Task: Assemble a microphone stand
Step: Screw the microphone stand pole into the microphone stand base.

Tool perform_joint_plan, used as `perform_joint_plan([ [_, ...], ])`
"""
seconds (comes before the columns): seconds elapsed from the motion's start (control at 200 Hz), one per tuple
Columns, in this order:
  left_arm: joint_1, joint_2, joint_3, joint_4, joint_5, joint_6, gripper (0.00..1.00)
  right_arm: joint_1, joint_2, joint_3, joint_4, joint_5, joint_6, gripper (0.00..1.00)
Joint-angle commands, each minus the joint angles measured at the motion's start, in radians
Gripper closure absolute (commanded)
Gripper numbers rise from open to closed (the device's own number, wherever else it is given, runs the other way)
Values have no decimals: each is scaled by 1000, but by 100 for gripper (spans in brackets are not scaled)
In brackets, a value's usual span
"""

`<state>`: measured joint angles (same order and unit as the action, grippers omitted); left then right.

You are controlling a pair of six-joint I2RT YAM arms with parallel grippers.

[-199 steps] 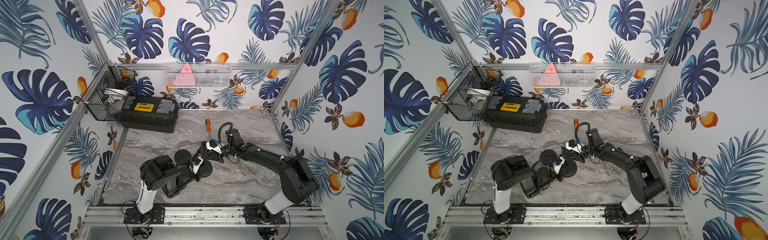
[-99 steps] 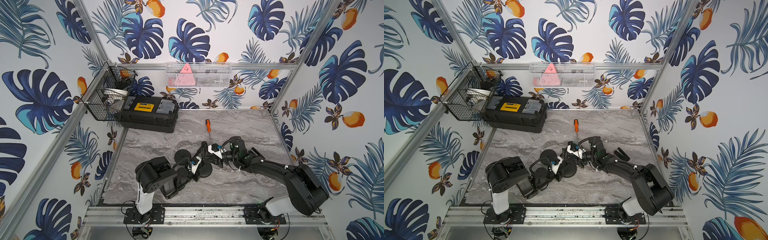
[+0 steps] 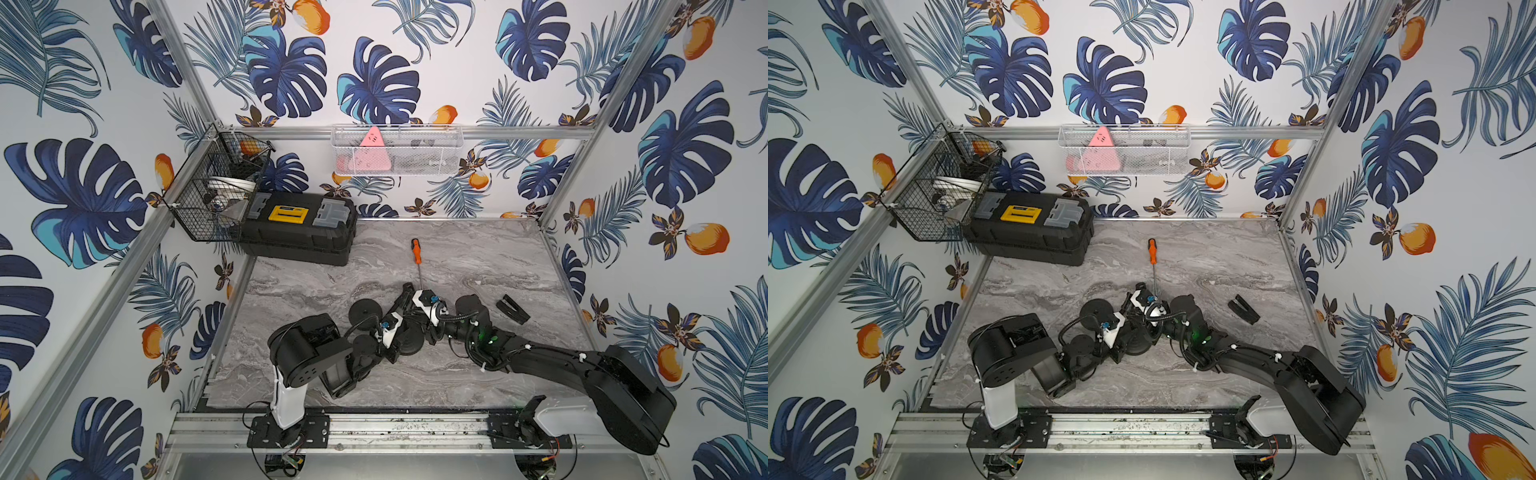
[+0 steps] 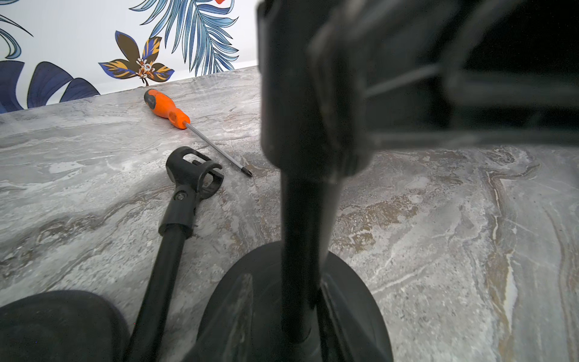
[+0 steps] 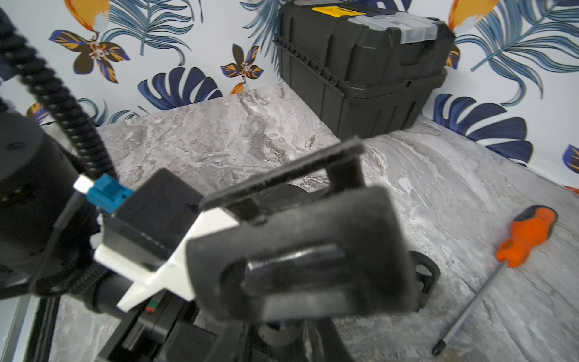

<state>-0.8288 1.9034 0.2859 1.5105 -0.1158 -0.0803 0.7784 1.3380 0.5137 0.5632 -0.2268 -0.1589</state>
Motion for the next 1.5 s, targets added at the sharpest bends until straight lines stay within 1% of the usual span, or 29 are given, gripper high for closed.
perform_joint_plan([
  [0.0, 3, -2, 4, 36, -18, -15, 62, 51, 3, -21, -212, 230, 132, 100],
  [0.075, 3, 0, 7, 36, -15, -17, 63, 79, 1, -20, -230, 300, 154, 100],
  [0.195, 3, 5, 11, 36, -19, -17, 63, 102, 0, -20, -240, 354, 178, 100],
  [0.41, 3, 22, 33, 36, -9, -13, 66, 122, -15, -15, -246, 343, 174, 100],
  [0.631, 3, 52, 53, 36, 0, -14, 76, 125, -25, 3, -274, 311, 156, 100],
  [0.701, 3, 56, 53, 36, -4, -13, 78, 125, -25, 6, -282, 301, 150, 83],
  [0.726, 3, 56, 52, 36, -5, -10, 79, 125, -27, 9, -287, 298, 147, 75],
  [0.771, 3, 58, 52, 36, -8, -9, 80, 125, -32, 14, -299, 287, 142, 66],
  [0.791, 3, 59, 52, 36, -8, -9, 81, 125, -35, 16, -305, 281, 137, 59],
  [0.861, 3, 65, 54, 36, -8, -9, 82, 124, -52, 19, -327, 256, 129, 46],
  [0.921, 3, 72, 56, 36, -5, -10, 82, 118, -79, 12, -342, 228, 112, 42],
  [1.011, 3, 79, 58, 36, -4, -10, 83, 75, -125, 0, -372, 116, 80, 41],
  [1.061, 3, 80, 58, 36, -3, -10, 83, 28, -151, -9, -377, 12, 61, 41],
  [1.136, 3, 80, 57, 36, 1, -10, 83, -73, -177, -15, -376, -161, 32, 41],
  [1.191, 3, 78, 55, 36, 4, -9, 83, -143, -177, -8, -377, -308, -13, 42],
  [1.266, 3, 75, 54, 36, 10, -7, 83, -216, -155, 20, -402, -469, -90, 43],
  [1.346, 3, 73, 52, 36, 22, -3, 83, -265, -110, 68, -444, -582, -185, 43],
  [1.496, 3, 72, 53, 36, 43, 6, 82, -314, -3, 178, -561, -730, -348, 42],
])
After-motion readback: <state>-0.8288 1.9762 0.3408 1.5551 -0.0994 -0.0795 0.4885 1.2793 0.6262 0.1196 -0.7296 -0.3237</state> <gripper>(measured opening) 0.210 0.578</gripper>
